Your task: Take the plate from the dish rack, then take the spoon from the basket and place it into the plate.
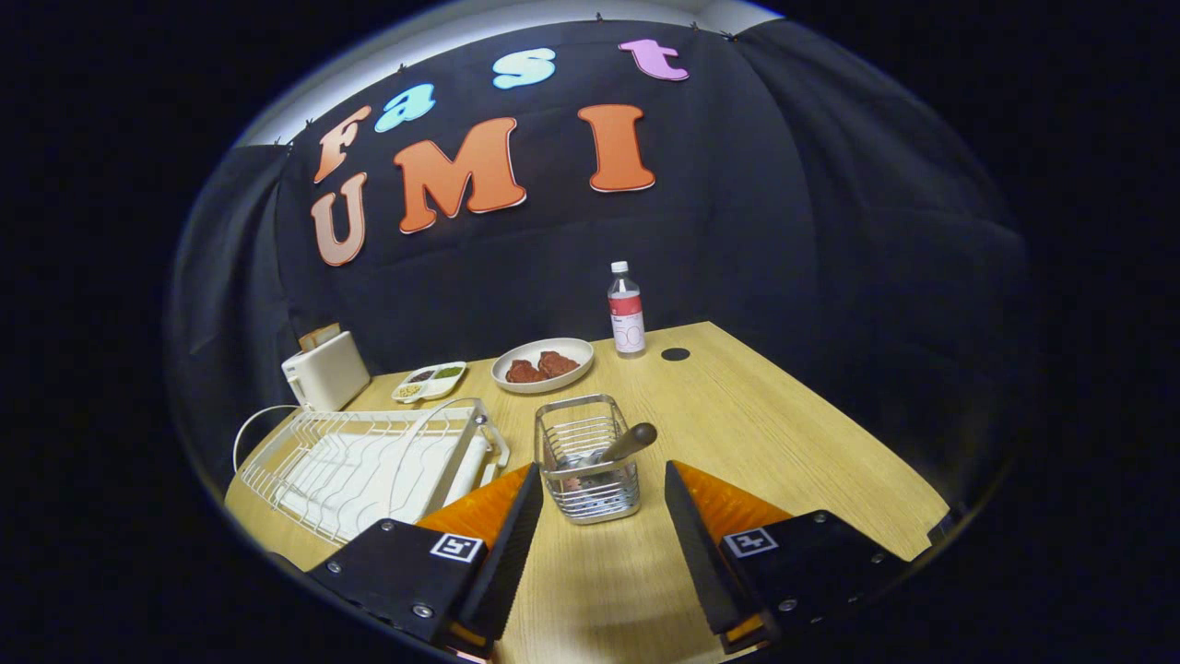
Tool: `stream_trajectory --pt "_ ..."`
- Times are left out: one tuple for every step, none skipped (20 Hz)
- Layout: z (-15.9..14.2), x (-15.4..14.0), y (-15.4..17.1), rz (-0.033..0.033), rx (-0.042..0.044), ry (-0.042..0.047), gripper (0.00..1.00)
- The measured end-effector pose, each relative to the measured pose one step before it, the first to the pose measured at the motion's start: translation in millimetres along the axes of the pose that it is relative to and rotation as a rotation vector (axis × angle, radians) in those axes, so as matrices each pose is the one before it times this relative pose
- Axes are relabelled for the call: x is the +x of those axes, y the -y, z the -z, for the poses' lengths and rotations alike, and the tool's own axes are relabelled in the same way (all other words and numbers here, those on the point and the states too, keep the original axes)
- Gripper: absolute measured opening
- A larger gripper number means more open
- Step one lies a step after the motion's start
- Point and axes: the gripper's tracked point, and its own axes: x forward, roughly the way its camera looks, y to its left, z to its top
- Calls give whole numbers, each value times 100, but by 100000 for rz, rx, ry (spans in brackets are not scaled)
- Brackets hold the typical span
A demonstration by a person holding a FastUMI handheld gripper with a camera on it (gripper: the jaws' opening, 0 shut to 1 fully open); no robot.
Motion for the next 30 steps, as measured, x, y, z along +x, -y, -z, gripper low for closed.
stream_trajectory --pt "-356 829 362 794 -80 530 77" --pt "-196 624 46 60 -256 396 73" --pt "99 469 -72 -153 -472 -652 71" --pt "36 262 -316 -945 -126 -62 62" --pt "24 66 -434 -1200 -313 -29 58" --pt "1 125 -416 -464 -208 251 50" --pt "-12 246 -451 -816 -550 249 47" --pt "-32 366 -366 -155 22 12 41" --pt "-33 203 -391 -595 156 213 37" --pt "-146 177 -317 -335 202 559 34" --pt "-44 232 -36 389 -140 417 31" --pt "-66 124 -38 693 415 140 21" --pt "-173 17 -424 -861 505 454 16" --pt "-34 130 -92 177 -275 -626 14" --pt "-105 34 -28 235 -214 -266 13" --pt "-449 13 -53 296 -149 434 11" --pt "-560 -73 74 669 -7 622 10" --pt "-531 -49 -109 12 46 356 8" --pt "-740 -270 -283 -567 801 1134 7" --pt "-662 -187 -405 -1000 473 453 6" --pt "-479 -315 -237 -557 1295 422 6" --pt "-528 -412 -285 -874 623 17 6" --pt "-620 -463 64 152 345 1422 6" --pt "-808 -646 -81 24 -122 1532 6" --pt "-788 -620 -175 87 4 2292 6" --pt "-609 -604 -200 -53 -811 1464 6" --pt "-390 -959 -97 -362 -807 1065 6" --pt "-573 -905 -345 -1081 -865 1036 6" --pt "-355 -1050 -638 -2085 -940 903 6" --pt "-295 -980 -792 -2756 -754 1018 6"
